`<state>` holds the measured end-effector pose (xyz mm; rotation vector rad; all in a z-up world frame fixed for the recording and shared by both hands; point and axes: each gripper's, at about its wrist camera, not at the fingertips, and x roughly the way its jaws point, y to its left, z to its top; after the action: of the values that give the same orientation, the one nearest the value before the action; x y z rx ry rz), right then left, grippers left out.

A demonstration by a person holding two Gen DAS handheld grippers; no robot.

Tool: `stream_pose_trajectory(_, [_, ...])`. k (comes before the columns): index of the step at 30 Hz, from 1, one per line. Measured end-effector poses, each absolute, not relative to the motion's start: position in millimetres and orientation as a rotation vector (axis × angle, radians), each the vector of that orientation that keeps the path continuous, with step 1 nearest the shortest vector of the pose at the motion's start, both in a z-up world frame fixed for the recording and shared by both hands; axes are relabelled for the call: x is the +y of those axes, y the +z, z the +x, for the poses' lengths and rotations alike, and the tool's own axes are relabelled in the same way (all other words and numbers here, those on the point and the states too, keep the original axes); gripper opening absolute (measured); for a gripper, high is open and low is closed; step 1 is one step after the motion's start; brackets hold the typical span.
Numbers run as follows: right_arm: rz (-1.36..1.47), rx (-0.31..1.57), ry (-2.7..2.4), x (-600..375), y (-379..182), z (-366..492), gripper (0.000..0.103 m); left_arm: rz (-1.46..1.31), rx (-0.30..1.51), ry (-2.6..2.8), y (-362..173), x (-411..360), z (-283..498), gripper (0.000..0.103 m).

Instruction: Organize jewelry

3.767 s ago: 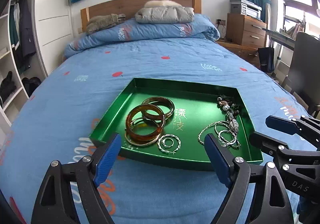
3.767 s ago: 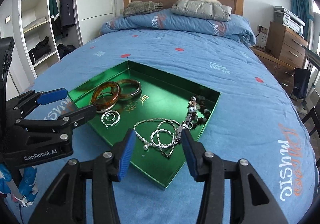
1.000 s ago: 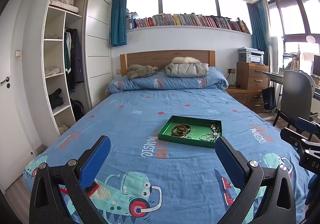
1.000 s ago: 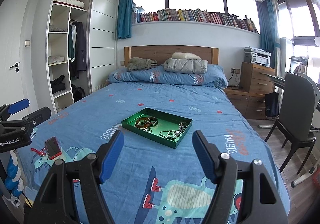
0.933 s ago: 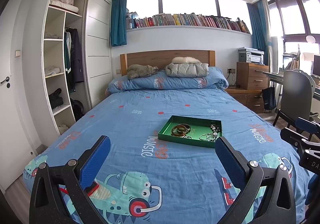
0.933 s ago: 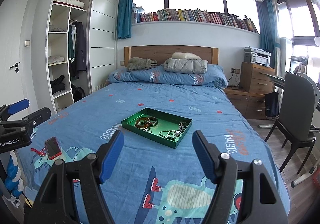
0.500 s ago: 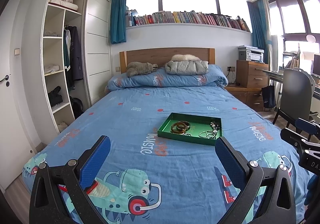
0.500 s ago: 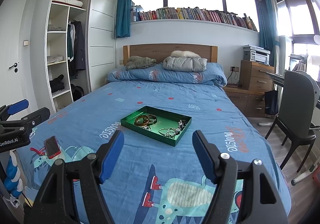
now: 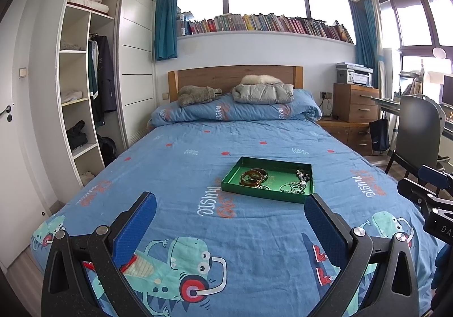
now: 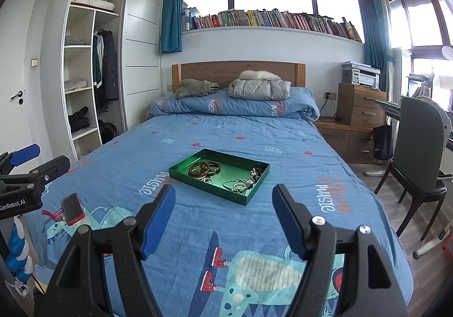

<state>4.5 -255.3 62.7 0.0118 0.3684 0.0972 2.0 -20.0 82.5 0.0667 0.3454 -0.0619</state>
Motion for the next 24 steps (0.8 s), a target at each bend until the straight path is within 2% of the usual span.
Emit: stream_pose_trajectory(24, [0.026, 0.384, 0.075, -268, 54, 8, 0.069, 0.062, 0.366, -0.075, 71, -24, 10, 0.103])
